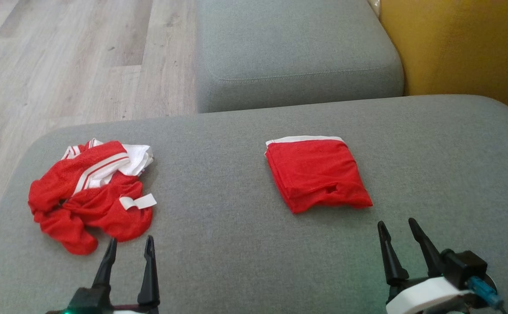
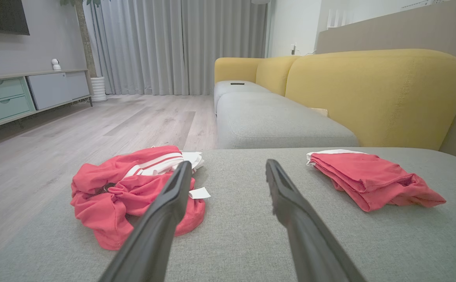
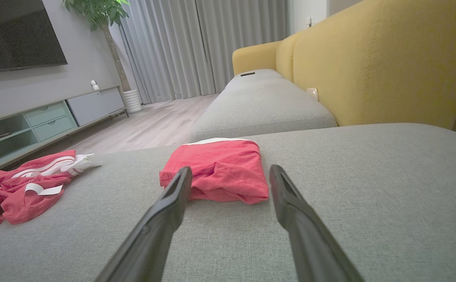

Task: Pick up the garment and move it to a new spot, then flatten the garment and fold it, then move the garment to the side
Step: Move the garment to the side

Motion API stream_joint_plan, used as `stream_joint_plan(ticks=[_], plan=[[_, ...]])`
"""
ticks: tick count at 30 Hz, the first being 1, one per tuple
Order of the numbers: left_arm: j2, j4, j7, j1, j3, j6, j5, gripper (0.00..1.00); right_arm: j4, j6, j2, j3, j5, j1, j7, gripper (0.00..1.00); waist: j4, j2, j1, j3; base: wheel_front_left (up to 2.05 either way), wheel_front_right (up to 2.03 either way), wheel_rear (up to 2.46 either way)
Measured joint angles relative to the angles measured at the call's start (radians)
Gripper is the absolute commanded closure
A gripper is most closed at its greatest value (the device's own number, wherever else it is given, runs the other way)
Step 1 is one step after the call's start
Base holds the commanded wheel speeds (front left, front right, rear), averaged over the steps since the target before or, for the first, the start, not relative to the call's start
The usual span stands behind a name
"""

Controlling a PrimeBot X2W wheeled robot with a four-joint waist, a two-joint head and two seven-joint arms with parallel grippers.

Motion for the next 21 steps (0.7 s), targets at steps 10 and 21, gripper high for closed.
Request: stream_joint_plan(ticks=[10,21], plan=[[0.000,0.001,0.000,0.000,0.008,-0.002,0.000,0.00,-0.009,0.000,0.012,-0.001,-0.014,0.000,0.000,0.00,0.000,0.0000,0.0000,0.005,0.00,0.00,0.00],[0.000,0.006,0.000,0.000,0.011,-0.018,0.000,0.00,-0.010,0.000,0.013,-0.004,-0.015,0.000,0.000,0.00,0.001,0.0000,0.0000,0.012,0.00,0.00,0.00]])
